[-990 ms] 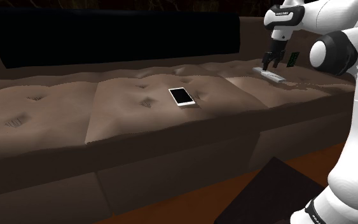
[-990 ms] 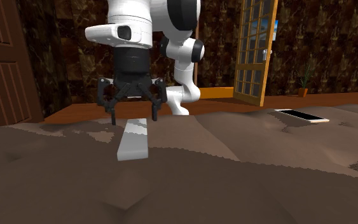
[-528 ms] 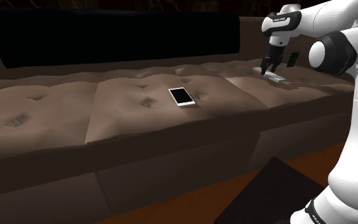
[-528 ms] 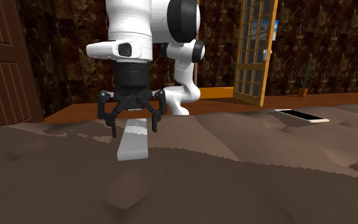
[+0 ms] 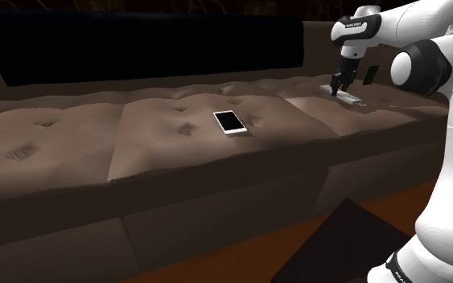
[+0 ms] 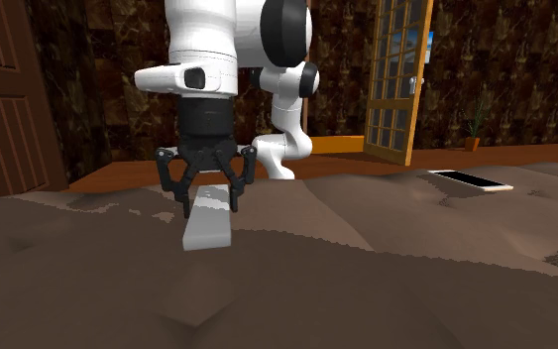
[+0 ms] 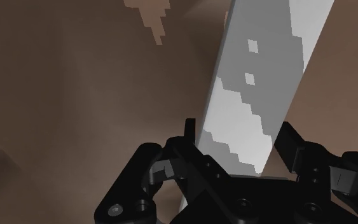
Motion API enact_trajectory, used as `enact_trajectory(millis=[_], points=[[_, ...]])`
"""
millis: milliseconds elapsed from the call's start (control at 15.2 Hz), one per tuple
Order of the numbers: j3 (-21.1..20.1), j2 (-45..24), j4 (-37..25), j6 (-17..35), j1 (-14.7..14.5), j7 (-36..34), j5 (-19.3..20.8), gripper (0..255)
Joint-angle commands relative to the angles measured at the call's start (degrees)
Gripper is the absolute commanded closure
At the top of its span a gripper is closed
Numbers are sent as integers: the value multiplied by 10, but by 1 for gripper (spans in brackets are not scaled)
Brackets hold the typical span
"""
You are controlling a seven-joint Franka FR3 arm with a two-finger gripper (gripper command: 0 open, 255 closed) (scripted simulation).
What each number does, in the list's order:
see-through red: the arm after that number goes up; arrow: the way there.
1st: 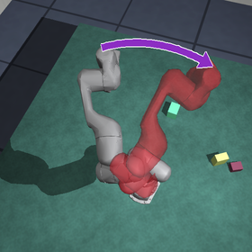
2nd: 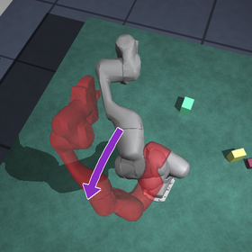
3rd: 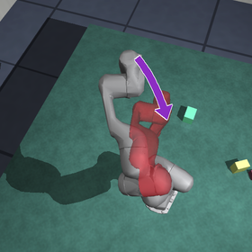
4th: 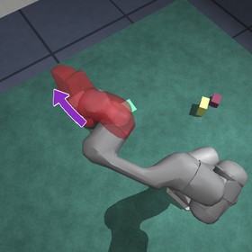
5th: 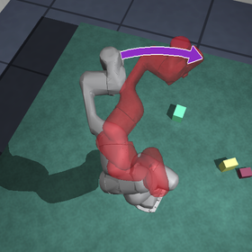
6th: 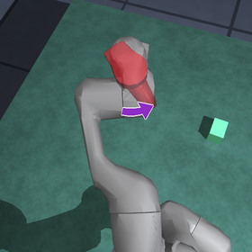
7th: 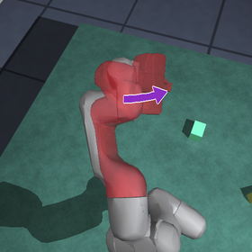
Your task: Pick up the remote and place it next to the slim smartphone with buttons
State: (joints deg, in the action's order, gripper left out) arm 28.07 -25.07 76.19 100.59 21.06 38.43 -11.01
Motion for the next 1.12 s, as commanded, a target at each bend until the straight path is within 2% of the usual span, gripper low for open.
enact_trajectory(millis=[0,462,1056], points=[[0,0,0,0,0,0,0,255],[0,0,0,0,0,0,0,255],[1,-13,-90,-77,15,-2,-5,255]])
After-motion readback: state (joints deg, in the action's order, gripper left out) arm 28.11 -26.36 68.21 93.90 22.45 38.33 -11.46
